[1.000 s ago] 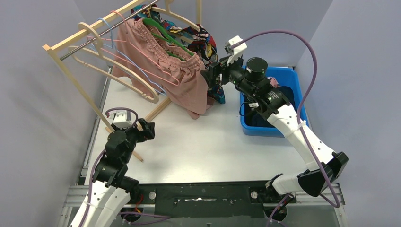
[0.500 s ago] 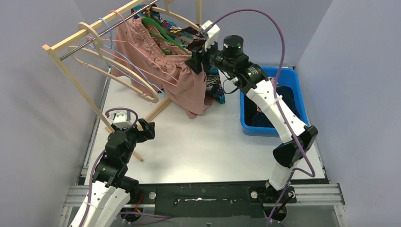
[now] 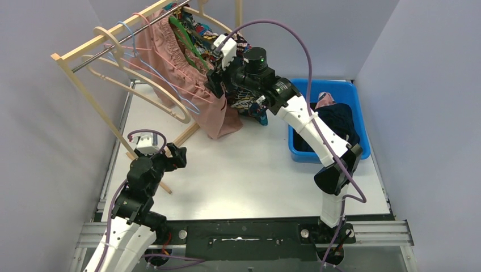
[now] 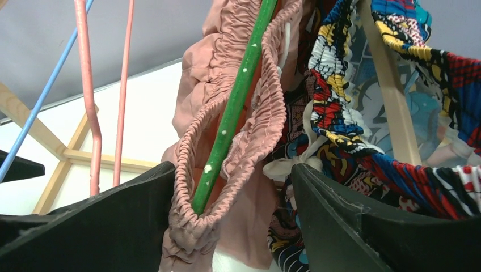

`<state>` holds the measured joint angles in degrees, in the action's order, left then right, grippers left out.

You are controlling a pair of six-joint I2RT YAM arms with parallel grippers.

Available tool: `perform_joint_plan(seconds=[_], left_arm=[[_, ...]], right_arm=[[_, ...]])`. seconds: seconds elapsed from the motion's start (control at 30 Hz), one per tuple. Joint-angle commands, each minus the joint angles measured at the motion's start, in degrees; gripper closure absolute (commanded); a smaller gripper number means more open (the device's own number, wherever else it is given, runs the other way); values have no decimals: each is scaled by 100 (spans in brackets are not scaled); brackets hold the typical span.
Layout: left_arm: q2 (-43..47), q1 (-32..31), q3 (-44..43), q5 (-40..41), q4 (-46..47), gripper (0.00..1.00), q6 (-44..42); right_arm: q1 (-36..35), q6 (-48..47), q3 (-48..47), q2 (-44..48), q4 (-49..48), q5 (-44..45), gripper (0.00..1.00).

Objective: Remove the shorts from the hanger
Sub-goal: Pick up the hanger from the clothes rod.

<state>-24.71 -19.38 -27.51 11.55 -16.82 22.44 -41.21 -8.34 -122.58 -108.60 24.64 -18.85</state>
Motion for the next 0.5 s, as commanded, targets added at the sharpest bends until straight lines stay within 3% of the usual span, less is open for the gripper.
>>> perform_joint_plan(seconds=[0.0,0.1,0.13,0.23,0.3,0.37,0.47], left_arm=[[33,30,-20,-83,322,15,-10],[36,25,-13,-95,314,15,-10],[48,30,-10,-98,311,15,-3],[54,27,-9,-109,307,15,-4],[54,27,0,-111,311,14,-11],[49,29,0,-131,312,14,-11],[37,30,0,-144,311,14,-11]], right_arm=[[-2,-86,-363,-46,-552,40,25],[-14,-13,-563,-243,-442,86,28],[-15,18,-605,-302,-397,146,33],[-34,43,-552,-385,-334,343,54],[-72,108,-538,-394,-344,714,85],[-132,124,-477,-309,-488,1067,99],[-270,12,247,115,-1281,1387,100]])
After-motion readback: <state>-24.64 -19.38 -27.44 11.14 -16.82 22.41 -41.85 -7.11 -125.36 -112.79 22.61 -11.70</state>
